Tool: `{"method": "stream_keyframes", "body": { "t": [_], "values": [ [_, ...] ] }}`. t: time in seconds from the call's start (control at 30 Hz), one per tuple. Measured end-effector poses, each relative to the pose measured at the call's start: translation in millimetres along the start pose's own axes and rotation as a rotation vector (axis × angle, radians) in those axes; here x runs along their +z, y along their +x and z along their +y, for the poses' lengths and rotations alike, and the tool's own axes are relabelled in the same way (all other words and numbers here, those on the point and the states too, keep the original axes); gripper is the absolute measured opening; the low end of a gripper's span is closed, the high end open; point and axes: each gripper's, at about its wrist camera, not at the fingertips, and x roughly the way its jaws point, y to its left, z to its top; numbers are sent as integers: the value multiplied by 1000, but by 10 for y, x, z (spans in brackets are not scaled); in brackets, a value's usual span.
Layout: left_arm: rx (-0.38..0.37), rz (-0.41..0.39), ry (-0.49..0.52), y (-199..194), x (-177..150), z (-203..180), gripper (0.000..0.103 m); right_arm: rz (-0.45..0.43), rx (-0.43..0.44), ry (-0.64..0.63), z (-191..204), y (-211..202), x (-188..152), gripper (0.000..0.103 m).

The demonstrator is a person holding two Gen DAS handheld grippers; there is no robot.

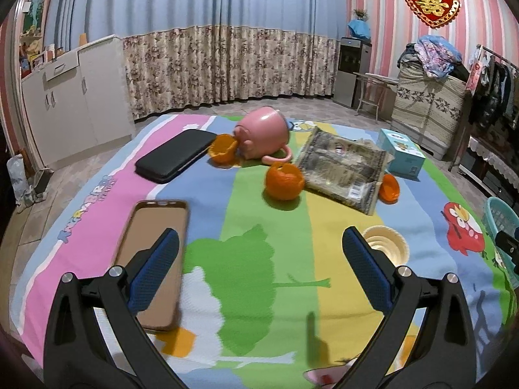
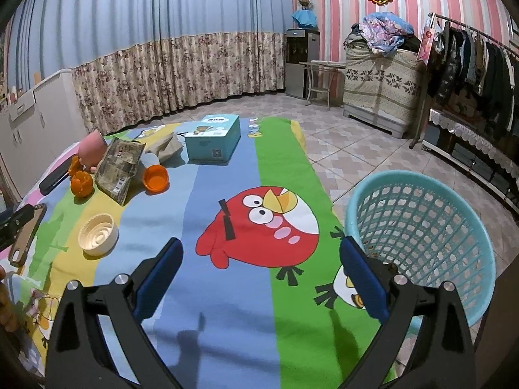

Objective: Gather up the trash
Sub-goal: 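Move both tools back over the mat toward the white dish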

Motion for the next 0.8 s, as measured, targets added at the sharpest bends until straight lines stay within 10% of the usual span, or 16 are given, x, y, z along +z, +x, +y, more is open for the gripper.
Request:
{"method": "stream_keyframes", "body": {
  "t": [0.8],
  "values": [
    [46,3,-5,114,-14,899,97,152,202,-168,1559,441,-119,95]
  ]
}}
